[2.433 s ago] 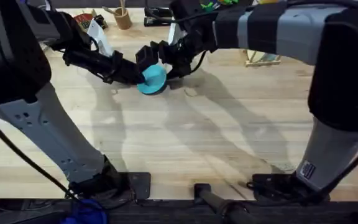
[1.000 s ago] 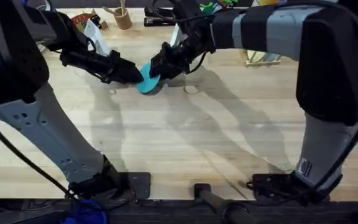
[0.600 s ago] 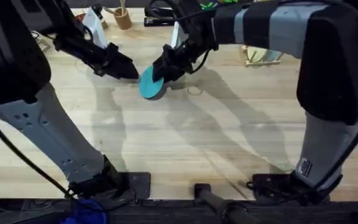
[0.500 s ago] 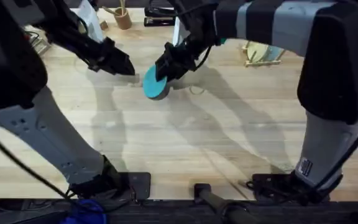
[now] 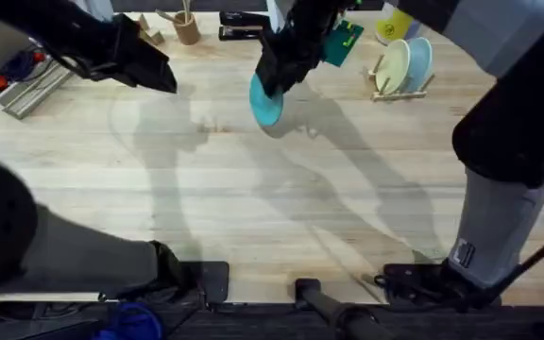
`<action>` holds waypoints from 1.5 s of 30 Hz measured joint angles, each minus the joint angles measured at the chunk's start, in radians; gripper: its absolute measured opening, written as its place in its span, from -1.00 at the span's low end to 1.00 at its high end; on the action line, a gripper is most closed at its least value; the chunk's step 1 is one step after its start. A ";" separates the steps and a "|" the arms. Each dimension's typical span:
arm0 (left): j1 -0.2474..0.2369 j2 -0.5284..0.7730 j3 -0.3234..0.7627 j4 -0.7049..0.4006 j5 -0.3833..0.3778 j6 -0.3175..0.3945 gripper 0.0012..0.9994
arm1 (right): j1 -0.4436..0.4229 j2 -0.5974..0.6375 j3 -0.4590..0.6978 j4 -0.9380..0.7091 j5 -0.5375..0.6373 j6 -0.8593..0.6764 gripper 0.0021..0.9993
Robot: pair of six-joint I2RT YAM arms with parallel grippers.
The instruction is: Pick up the plates from the table one by one and place each into a slot on the dish rack.
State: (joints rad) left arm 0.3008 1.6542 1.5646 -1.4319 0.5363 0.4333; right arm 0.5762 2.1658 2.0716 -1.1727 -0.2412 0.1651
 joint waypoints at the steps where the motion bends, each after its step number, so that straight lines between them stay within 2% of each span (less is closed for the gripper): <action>1: 0.000 -0.023 0.000 -0.006 -0.009 -0.003 -0.92 | 0.000 0.000 0.017 -0.022 0.018 -0.011 -0.94; 12: 0.000 -0.247 0.000 -0.049 -0.095 -0.049 -0.92 | 0.000 -0.005 0.149 -0.242 0.226 -0.089 -0.94; 20: 0.000 -0.304 0.000 -0.073 -0.120 -0.056 -0.92 | 0.000 -0.092 0.152 -0.273 0.312 -0.115 -0.94; 23: 0.000 -0.311 0.000 -0.073 -0.123 -0.057 -0.85 | 0.000 -0.127 0.156 -0.282 0.328 -0.119 -0.94; 25: 0.000 -0.315 0.000 -0.074 -0.125 -0.058 -0.68 | 0.000 -0.142 0.164 -0.301 0.326 -0.129 -0.94; 26: 0.000 -0.315 0.000 -0.073 -0.127 -0.055 -0.50 | -0.001 -0.142 0.164 -0.305 0.321 -0.134 -0.94; 30: 0.000 -0.315 0.000 -0.073 -0.132 -0.058 0.79 | -0.006 -0.142 0.164 -0.332 0.293 -0.149 -0.94; 31: 0.000 -0.315 0.000 -0.074 -0.133 -0.062 0.93 | -0.008 -0.142 0.164 -0.333 0.289 -0.151 -0.94; 33: 0.000 -0.314 0.000 -0.073 -0.134 -0.062 0.99 | -0.011 -0.142 0.164 -0.331 0.285 -0.153 -0.94; 38: 0.000 -0.315 0.000 -0.073 -0.134 -0.062 0.99 | -0.016 -0.153 0.164 -0.334 0.305 -0.151 -0.94; 45: 0.000 -0.315 0.000 -0.073 -0.134 -0.062 0.99 | -0.021 -0.244 0.164 -0.371 0.362 -0.127 -0.94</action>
State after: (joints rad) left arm 0.3008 1.3396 1.5643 -1.5051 0.4026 0.3715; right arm 0.5555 1.9213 2.2356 -1.5438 0.1212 0.0382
